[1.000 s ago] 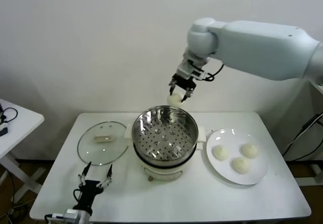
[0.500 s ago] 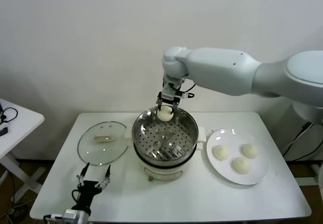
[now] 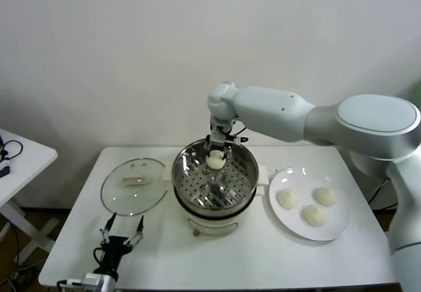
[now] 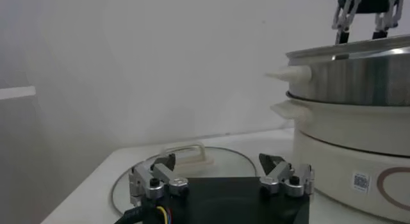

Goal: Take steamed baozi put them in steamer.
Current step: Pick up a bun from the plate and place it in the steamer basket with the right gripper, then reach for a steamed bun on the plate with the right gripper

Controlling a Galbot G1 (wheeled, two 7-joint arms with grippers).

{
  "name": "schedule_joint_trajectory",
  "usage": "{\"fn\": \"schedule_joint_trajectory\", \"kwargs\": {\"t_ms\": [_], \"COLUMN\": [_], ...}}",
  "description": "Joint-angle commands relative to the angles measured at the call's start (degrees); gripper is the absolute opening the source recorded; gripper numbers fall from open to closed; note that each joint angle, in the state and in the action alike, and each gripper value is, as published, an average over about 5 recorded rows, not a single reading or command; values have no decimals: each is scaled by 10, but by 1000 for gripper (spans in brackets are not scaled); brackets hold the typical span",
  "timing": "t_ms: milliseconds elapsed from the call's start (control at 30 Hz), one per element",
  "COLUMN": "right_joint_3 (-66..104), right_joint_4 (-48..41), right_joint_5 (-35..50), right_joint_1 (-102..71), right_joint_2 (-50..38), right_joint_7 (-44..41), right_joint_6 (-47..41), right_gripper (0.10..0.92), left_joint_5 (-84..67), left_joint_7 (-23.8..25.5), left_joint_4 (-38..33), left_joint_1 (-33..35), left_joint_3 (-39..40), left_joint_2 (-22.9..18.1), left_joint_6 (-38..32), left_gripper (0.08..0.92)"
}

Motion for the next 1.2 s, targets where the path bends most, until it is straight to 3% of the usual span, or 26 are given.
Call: {"fn": "schedule_joint_trajectory", "kwargs": {"t_ms": [33,167,300,467,600,767,867,1200], "right_joint_3": [16,-1,-75,-216,-319,-342,-295,-170], "right_joint_4": [-21,-3,38,103,182,307,338,262], "right_joint_5": [0,71,213,403,461,483,470,390], "right_joint_1": [-11,43,133,235,284,247,182,-3], "right_joint_2": [2,-22,-73,-170,-255,-363,-397,-370], "right_joint_7": [14,2,-26,-45,-18,69,112,183], "right_joint_6": [9,4,-42,-186,-287,-438,-495,-566], "right_gripper": [610,727,807,822,823,823,823,823], "left_joint_5": [0,1,2,4,5,5,5,6], "left_joint_7": [0,0,0,0,0,0,0,0], "left_joint_4": [1,-1,-6,-11,-14,-13,-11,-7], "left_joint_1": [0,0,1,3,5,5,4,4], "left_joint_3": [0,0,0,1,2,4,4,-1], "left_joint_2": [1,1,1,2,2,2,1,0], "left_joint_6": [-1,0,2,4,4,4,3,3], "left_gripper": [823,823,823,823,823,823,823,823]}}
